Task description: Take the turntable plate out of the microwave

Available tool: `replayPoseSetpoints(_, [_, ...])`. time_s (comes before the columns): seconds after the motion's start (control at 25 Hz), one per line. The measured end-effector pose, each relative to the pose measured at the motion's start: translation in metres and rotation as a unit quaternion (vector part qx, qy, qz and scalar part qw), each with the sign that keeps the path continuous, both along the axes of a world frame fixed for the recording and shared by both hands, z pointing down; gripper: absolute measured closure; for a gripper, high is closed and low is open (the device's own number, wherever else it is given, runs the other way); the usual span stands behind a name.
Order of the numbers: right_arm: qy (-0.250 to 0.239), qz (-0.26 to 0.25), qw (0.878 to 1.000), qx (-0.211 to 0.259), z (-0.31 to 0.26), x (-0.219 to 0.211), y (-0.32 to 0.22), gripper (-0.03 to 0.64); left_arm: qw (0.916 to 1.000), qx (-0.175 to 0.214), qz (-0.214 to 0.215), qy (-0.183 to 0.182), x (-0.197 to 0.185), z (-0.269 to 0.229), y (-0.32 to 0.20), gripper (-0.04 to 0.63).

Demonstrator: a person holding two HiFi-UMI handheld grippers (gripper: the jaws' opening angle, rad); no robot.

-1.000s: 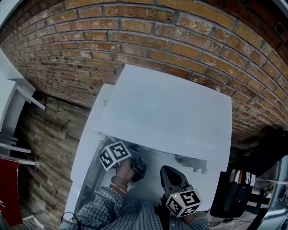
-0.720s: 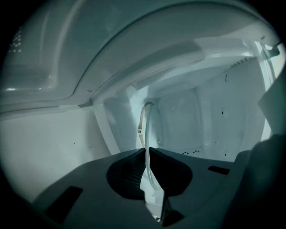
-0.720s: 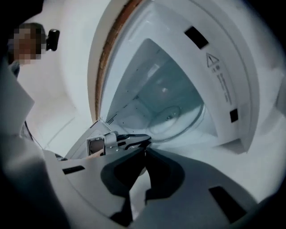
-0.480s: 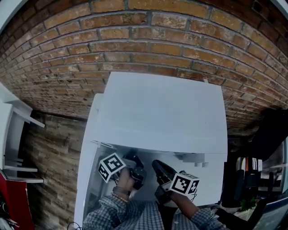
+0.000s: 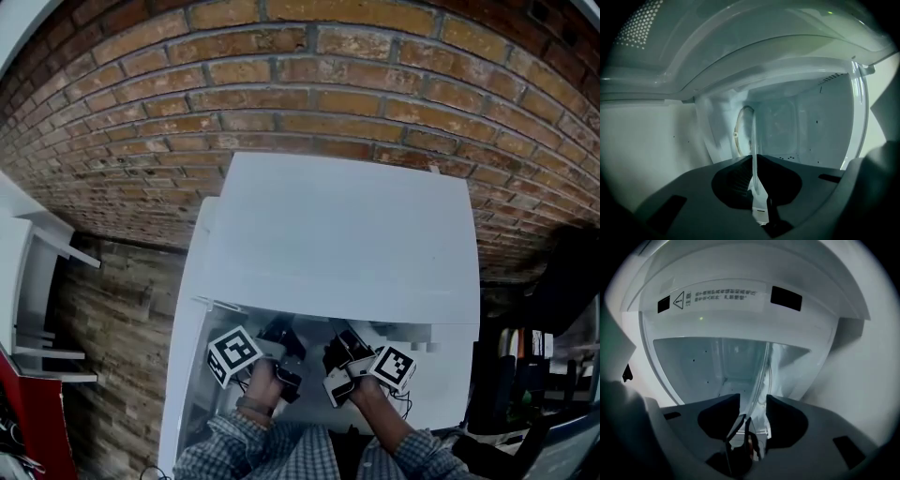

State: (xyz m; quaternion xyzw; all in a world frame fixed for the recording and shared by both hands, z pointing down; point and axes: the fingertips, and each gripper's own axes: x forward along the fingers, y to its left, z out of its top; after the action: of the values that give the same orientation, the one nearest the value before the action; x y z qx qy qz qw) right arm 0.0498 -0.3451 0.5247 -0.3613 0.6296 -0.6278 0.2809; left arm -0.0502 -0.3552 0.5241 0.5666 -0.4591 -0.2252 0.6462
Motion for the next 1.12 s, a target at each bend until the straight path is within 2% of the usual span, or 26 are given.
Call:
replayPoseSetpoints(0.16, [-0.008,0.025,1.000,-0.003,-0.001,0.003,-0.018,0.458,1.0000,0.002,0.003,0.003,0.001,-0.001,0.000,0.560])
replayPoseSetpoints(0.2, [-0.009,0.032,0.999,-0.005,0.000,0.004,-0.022,0.472,1.0000,0.004,0.004,0.006,0.002,-0.001,0.000,0.560])
replayPoseSetpoints(0.28, [-0.020,0.049,0.998,-0.014,0.002,0.007,-0.024,0.549,0.9999,0.007,0.008,0.011,0.004,-0.002,0.000,0.558])
replayPoseSetpoints(0.32, [-0.029,0.054,0.998,-0.019,0.004,0.007,-0.024,0.555,0.9999,0.008,0.009,0.010,0.004,-0.002,-0.001,0.558])
replayPoseSetpoints(0.6, [-0.056,0.038,0.997,-0.021,0.007,0.005,-0.024,0.568,0.9998,0.008,0.016,-0.011,0.003,0.007,-0.004,0.558])
replayPoseSetpoints(0.72, [-0.064,0.035,0.997,-0.018,0.005,0.004,-0.023,0.568,0.9996,0.020,0.016,-0.011,0.004,0.006,-0.012,0.558])
replayPoseSetpoints(1.0, [-0.061,0.023,0.998,-0.010,0.004,0.002,-0.023,0.567,0.9993,0.035,0.003,0.007,0.005,0.013,-0.029,0.558])
replayPoseSetpoints(1.12, [-0.065,0.022,0.998,-0.003,-0.001,0.002,-0.022,0.566,0.9968,0.059,-0.010,0.053,0.008,0.004,-0.037,0.558])
